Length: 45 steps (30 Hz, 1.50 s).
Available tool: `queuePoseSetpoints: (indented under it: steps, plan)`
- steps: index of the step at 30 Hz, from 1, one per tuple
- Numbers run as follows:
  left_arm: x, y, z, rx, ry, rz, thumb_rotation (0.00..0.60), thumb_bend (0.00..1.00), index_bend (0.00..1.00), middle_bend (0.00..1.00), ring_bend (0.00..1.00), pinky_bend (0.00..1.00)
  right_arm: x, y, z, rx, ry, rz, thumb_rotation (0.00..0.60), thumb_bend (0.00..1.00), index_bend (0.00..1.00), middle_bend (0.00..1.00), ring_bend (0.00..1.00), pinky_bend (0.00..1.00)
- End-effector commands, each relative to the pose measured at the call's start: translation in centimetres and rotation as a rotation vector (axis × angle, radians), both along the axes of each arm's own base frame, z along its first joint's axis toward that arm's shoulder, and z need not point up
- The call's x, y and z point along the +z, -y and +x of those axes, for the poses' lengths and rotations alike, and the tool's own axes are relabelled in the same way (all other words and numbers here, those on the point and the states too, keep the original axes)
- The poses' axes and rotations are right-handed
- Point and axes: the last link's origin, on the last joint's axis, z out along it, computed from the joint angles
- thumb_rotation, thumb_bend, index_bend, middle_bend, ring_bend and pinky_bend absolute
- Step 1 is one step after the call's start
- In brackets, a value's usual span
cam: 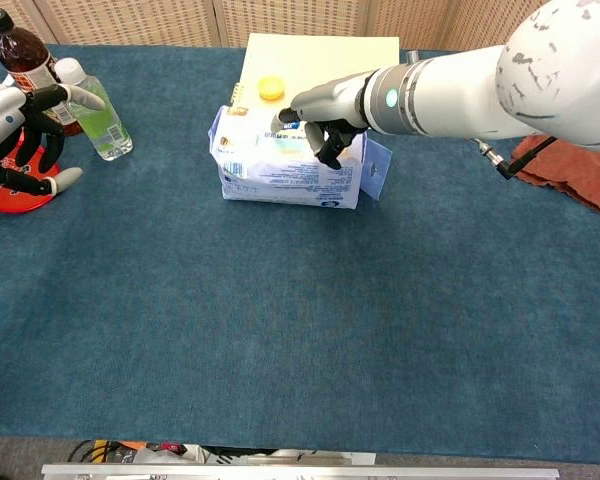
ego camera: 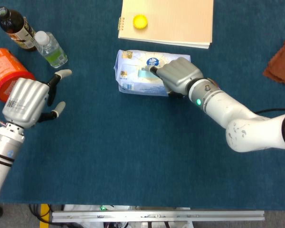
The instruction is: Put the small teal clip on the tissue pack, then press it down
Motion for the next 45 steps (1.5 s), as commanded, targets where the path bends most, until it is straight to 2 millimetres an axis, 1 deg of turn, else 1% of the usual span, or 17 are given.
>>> queuePoseSetpoints:
  steps: [1, 14, 26, 34, 45]
  plan:
    - [0.0, 0.0, 0.0, 0.001, 0.000, -0.001, 0.600, 0.32, 0.19, 0.72, 0.73, 0.79, -0.1, -0.1, 0.0, -0.002, -0.001, 0.009, 0.600, 1.00, 0.04, 1.00, 1.00, 1.00]
    - [0.1, 0.1, -0.1, 0.006, 0.006, 0.005, 0.600, 0.32, 0.19, 0.72, 0.73, 0.79, -1.1, -0.2, 1.0, 0.014, 0.033, 0.037, 0.600, 1.00, 0.04, 1.00, 1.00, 1.00]
    - [0.3, 0.1, -0.6, 0.023, 0.017, 0.007, 0.600, 0.32, 0.19, 0.72, 0.73, 0.79, -2.2, -0.2, 1.7, 0.031, 0.022, 0.051, 0.600, 1.00, 0.04, 1.00, 1.00, 1.00]
    - [0.4, 0.2, -0.8, 0.028, 0.023, 0.008, 0.600, 0.32, 0.18, 0.72, 0.73, 0.79, -2.3, -0.4, 1.6, 0.028, 0.004, 0.046, 0.600, 1.00, 0.04, 1.00, 1.00, 1.00]
    - [0.4, 0.2, -0.7, 0.027, 0.028, 0.011, 0.600, 0.32, 0.18, 0.72, 0.73, 0.79, -1.8, -0.8, 1.6, 0.037, 0.016, 0.047, 0.600, 1.00, 0.04, 1.00, 1.00, 1.00]
